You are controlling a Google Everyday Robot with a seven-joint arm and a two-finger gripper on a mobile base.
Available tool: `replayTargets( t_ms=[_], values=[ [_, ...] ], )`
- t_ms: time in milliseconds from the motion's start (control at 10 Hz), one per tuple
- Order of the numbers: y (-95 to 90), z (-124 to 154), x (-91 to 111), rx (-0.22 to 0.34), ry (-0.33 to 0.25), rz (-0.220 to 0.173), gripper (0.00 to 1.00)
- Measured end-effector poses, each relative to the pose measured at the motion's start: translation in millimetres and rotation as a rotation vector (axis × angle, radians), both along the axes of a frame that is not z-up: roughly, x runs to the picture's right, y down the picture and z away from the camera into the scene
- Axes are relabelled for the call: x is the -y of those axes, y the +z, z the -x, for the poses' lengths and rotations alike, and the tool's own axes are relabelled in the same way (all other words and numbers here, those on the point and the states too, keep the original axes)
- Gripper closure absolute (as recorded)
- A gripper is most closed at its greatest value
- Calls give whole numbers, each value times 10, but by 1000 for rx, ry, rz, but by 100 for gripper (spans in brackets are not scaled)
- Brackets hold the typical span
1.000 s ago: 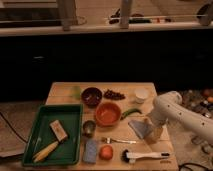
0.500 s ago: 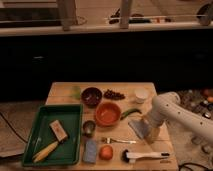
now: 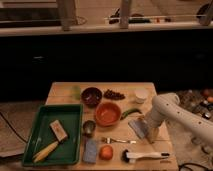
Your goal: Wipe purple bowl with towel
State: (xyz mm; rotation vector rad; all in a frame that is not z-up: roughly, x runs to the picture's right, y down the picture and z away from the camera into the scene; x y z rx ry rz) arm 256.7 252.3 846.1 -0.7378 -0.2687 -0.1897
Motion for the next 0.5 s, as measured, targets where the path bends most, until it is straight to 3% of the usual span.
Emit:
replayTargets(
  t_ms=[500],
  values=[
    [-68,10,120,3,0,-7,93]
  ],
)
